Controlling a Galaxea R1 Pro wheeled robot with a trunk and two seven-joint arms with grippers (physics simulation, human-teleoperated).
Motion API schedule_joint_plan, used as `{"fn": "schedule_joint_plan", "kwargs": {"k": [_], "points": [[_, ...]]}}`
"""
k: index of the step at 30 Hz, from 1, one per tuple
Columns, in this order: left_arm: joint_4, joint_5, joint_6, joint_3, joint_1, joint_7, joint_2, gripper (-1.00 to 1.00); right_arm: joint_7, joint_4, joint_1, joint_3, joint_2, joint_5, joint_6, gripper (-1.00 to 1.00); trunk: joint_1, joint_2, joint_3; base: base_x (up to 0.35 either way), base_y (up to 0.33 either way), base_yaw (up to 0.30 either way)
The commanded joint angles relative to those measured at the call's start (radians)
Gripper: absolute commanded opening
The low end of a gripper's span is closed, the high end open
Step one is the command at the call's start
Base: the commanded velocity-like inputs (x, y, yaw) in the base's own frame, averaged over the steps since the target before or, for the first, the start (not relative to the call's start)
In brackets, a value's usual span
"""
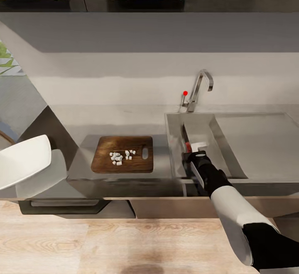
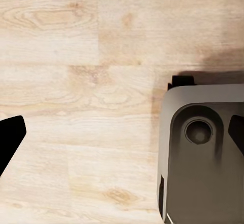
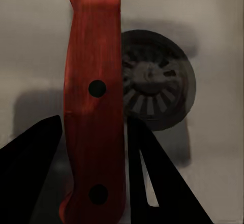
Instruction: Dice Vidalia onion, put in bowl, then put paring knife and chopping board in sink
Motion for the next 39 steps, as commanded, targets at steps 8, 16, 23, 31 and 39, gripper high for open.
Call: {"fn": "schedule_joint_plan", "kwargs": {"k": [8,16,23,31,39], "points": [[0.004,0.003,-0.007,-0.007,-0.002,0.003,0.000,1.00,-0.001,0.118,-0.001,0.001,0.001,-0.020,-0.060,-1.00,0.001,-0.002,-0.001,0.003,0.000,0.000],[0.004,0.003,-0.007,-0.007,-0.002,0.003,0.000,1.00,-0.001,0.176,-0.001,0.001,0.000,-0.032,-0.126,-1.00,0.001,-0.002,-0.001,0.000,0.000,0.000],[0.005,0.003,-0.006,-0.007,-0.002,0.003,-0.001,1.00,-0.001,0.176,-0.001,0.002,0.000,-0.033,-0.130,1.00,0.001,-0.002,-0.001,0.000,0.000,0.000],[0.006,0.003,-0.006,-0.007,-0.001,0.003,-0.002,1.00,0.000,0.167,-0.001,0.003,0.000,-0.033,-0.130,1.00,0.001,-0.002,-0.001,0.000,0.000,0.000],[0.006,0.003,-0.005,-0.007,-0.002,0.003,-0.003,1.00,-0.007,0.095,-0.001,0.002,0.000,-0.033,-0.120,1.00,0.001,-0.002,-0.001,0.000,0.000,0.000]]}}
